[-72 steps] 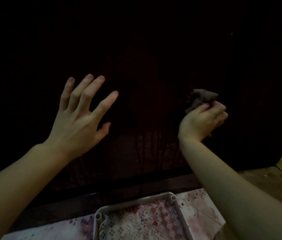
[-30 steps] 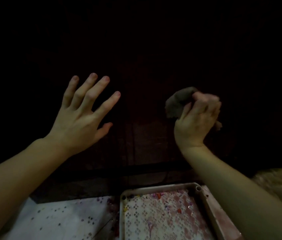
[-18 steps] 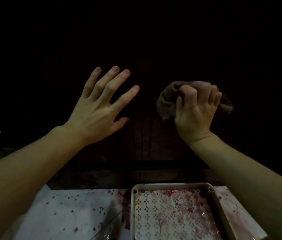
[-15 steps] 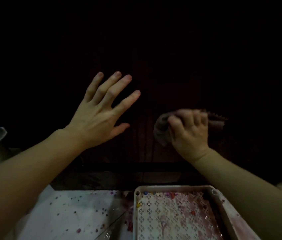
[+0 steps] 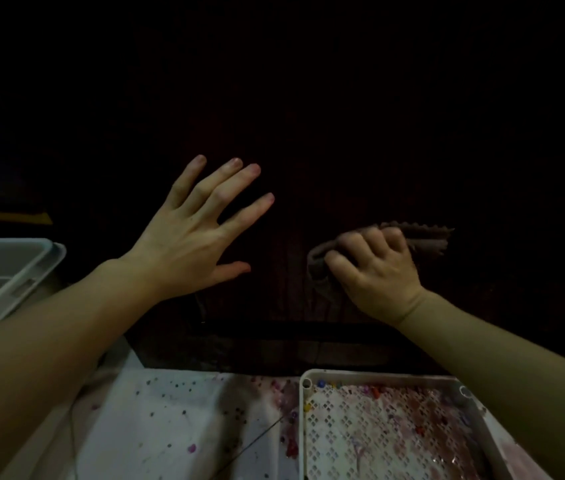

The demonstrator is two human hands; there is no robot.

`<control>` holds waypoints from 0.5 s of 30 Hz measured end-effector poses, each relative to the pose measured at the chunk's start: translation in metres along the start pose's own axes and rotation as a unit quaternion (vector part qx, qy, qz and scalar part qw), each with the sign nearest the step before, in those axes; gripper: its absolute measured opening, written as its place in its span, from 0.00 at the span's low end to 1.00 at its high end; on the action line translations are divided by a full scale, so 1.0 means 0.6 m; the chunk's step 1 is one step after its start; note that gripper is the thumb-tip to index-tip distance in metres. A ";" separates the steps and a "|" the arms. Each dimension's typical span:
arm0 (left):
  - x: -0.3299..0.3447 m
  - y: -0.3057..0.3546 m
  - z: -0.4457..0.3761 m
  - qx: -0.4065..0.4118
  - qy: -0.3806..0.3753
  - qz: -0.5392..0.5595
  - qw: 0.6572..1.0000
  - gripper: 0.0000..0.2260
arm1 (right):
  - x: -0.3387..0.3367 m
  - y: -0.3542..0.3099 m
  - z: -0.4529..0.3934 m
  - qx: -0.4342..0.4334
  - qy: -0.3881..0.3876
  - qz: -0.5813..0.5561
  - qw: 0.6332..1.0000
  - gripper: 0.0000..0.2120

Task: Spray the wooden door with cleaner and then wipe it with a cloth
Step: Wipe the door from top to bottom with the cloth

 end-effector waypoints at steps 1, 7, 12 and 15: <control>-0.001 -0.005 0.006 0.000 -0.003 -0.003 1.000 0.45 | -0.001 -0.002 0.003 -0.010 -0.016 0.006 1.000 0.10; 0.000 -0.025 0.038 -0.007 -0.015 0.001 1.000 0.49 | -0.020 -0.015 -0.134 0.040 0.076 -0.005 0.996 0.05; 0.004 -0.030 0.055 -0.004 -0.043 0.007 0.999 0.52 | -0.001 -0.041 -0.105 -0.057 0.042 -0.015 0.997 0.05; 0.001 -0.038 0.074 -0.002 -0.064 -0.001 0.998 0.53 | 0.004 -0.038 -0.042 -0.167 -0.056 -0.023 0.984 0.04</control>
Point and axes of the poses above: each hand's wrist, its own z-axis away from the middle knuckle, its own x-axis out of the palm, y = z × x, the point moved 5 cm from there along -z, towards the middle knuckle, and after that the axes turned 10 degrees about x, right-handed, at the moved point
